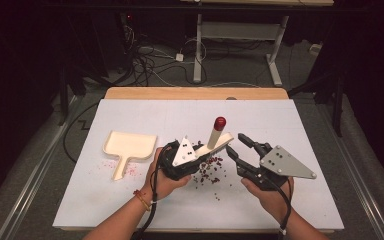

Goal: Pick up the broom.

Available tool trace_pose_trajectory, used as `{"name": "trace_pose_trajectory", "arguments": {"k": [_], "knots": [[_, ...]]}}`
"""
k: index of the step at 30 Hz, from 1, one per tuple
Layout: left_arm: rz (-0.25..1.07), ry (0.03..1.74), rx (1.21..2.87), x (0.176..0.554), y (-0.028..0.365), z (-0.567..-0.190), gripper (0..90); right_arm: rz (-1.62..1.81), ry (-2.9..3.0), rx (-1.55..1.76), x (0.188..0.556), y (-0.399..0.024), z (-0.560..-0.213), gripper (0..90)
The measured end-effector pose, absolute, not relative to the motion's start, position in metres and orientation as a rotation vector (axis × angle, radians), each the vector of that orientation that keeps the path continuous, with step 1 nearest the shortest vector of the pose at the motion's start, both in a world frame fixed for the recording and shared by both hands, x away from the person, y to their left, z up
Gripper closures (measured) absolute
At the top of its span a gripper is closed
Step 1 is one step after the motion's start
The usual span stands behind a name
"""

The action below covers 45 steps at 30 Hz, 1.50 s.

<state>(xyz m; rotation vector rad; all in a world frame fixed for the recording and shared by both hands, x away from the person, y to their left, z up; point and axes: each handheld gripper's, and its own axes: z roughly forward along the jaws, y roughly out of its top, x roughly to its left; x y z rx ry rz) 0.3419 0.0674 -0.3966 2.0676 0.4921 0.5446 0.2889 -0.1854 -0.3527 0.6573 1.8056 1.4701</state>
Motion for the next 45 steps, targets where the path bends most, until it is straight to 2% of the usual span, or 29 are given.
{"name": "trace_pose_trajectory", "arguments": {"k": [14,20,22,31,32,33,34,37,41,43,45], "knots": [[0.456,0.449,2.064,0.345,0.077,-0.395,65.5,1.368,1.963,0.655,0.307,-0.213,-0.378,47.5],[0.337,0.301,2.093,0.341,0.089,-0.390,65.5,1.322,2.175,0.549,0.320,-0.212,-0.387,41.0],[0.267,0.217,2.119,0.338,0.092,-0.391,65.5,1.355,2.225,0.508,0.320,-0.211,-0.387,40.2],[0.103,-0.041,2.207,0.326,0.078,-0.394,65.4,1.323,2.572,0.278,0.318,-0.192,-0.399,39.6],[0.102,-0.050,2.215,0.325,0.077,-0.394,65.4,1.315,2.611,0.263,0.320,-0.191,-0.402,43.1],[0.090,-0.056,2.217,0.326,0.076,-0.395,65.4,1.343,2.650,0.249,0.321,-0.191,-0.405,53.6],[0.076,-0.059,2.214,0.326,0.076,-0.396,65.3,1.384,2.693,0.216,0.322,-0.191,-0.407,59.7],[0.055,-0.056,2.215,0.328,0.077,-0.397,64.7,1.360,2.732,0.160,0.321,-0.188,-0.407,65.1],[0.185,0.056,2.231,0.328,0.085,-0.397,51.1,1.329,2.713,0.187,0.321,-0.188,-0.405,67.8],[0.313,0.147,2.238,0.323,0.096,-0.396,33.7,1.301,2.684,0.215,0.323,-0.190,-0.404,67.9],[0.394,0.216,2.227,0.317,0.112,-0.397,29.8,1.290,2.661,0.257,0.325,-0.193,-0.402,67.9]]}}
